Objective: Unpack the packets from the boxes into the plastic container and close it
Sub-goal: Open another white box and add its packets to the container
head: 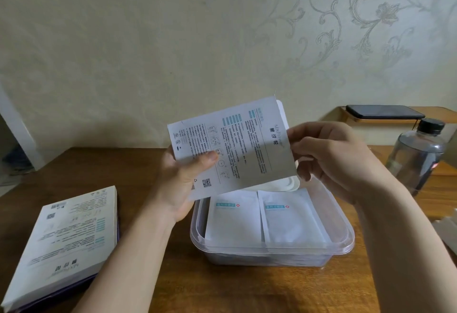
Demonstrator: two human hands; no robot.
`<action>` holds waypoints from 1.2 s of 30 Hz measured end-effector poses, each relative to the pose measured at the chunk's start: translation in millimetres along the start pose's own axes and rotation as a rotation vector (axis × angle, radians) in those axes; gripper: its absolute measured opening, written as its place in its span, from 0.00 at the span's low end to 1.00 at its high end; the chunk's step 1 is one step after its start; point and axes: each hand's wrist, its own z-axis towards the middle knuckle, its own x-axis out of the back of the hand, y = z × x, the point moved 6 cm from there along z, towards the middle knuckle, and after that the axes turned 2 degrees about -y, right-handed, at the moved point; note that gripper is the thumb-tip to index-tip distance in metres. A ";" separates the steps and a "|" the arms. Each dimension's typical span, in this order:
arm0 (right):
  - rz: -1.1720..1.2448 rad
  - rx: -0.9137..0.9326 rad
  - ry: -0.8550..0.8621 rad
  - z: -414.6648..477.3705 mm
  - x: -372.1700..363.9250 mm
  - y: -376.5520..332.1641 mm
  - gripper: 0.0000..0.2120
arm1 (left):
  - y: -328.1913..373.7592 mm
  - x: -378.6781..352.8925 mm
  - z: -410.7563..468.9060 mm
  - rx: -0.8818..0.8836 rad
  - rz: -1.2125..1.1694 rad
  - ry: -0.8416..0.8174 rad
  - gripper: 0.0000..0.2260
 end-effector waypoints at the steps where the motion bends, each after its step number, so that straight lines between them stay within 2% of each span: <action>1: -0.032 -0.026 -0.012 0.4 -1.7 2.8 0.11 | 1.7 -0.4 -0.2 -0.020 0.022 -0.009 0.17; 4: -0.093 -0.110 -0.042 1.7 -4.0 12.7 0.10 | 2.4 -2.1 -0.5 -0.031 0.083 -0.032 0.19; 12: -0.067 -0.300 -0.199 -1.3 -4.1 31.6 0.10 | -2.9 -5.7 -1.6 0.012 0.097 -0.068 0.22; 22: -0.100 -0.289 -0.108 2.1 -5.5 31.5 0.08 | -2.0 -1.4 -1.2 0.040 0.073 -0.082 0.21; 27: -0.216 -0.329 -0.164 -1.6 -5.7 33.9 0.09 | -4.8 -2.4 -2.0 0.057 0.101 -0.098 0.22; 36: -0.034 -0.296 -0.068 3.9 -4.5 40.1 0.06 | -6.4 -6.1 -1.8 0.048 0.095 -0.095 0.21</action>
